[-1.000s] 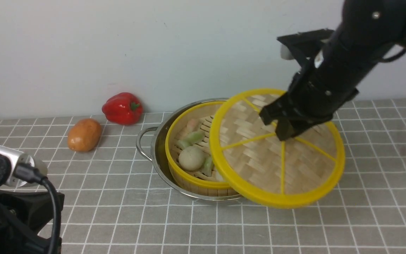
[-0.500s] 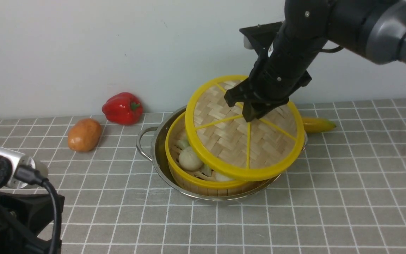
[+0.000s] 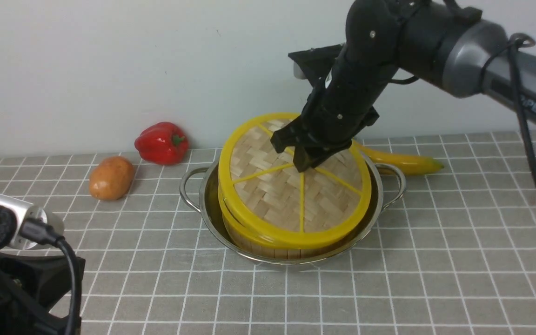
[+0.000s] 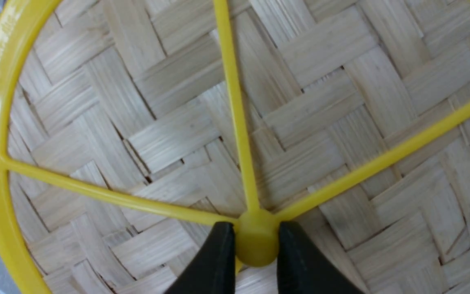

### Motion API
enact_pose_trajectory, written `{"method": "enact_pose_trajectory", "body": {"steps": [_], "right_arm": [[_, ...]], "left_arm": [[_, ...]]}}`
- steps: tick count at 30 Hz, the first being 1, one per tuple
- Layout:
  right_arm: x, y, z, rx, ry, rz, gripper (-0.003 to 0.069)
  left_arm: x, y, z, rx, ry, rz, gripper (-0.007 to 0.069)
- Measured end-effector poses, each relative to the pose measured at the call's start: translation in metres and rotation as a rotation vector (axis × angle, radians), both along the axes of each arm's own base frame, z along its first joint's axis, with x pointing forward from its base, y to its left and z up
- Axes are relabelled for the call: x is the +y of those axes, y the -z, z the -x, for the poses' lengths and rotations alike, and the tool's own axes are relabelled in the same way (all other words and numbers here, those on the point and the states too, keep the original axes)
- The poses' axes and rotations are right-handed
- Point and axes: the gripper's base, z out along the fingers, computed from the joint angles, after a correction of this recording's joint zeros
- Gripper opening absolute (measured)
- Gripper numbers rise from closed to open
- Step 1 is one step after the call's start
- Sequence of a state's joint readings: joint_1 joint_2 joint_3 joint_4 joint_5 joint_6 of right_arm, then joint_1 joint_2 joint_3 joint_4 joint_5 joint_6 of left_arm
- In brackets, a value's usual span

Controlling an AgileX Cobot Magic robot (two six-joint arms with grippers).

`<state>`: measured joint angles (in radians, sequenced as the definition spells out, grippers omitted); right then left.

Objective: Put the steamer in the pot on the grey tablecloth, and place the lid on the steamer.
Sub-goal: 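Place the bamboo steamer lid onto the steamer basket in the pot with the right gripper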

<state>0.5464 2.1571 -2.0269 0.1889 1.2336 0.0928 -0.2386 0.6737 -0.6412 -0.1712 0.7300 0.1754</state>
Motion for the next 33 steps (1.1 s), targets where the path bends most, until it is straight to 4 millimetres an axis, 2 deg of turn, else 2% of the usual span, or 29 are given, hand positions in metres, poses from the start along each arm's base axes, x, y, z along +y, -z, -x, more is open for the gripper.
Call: {"method": "enact_pose_trajectory", "body": {"steps": [7, 33], "right_arm": [[0.0091, 0.0112, -0.0003, -0.001, -0.036, 0.012, 0.0148], [0.0106, 0.0095, -0.0063, -0.085, -0.051, 0.018, 0.0148]], "left_arm": [[0.0000, 0.0000, 0.0000, 0.000, 0.000, 0.000, 0.0002], [0.0000, 0.0002, 0.0002, 0.003, 0.001, -0.002, 0.0002]]}}
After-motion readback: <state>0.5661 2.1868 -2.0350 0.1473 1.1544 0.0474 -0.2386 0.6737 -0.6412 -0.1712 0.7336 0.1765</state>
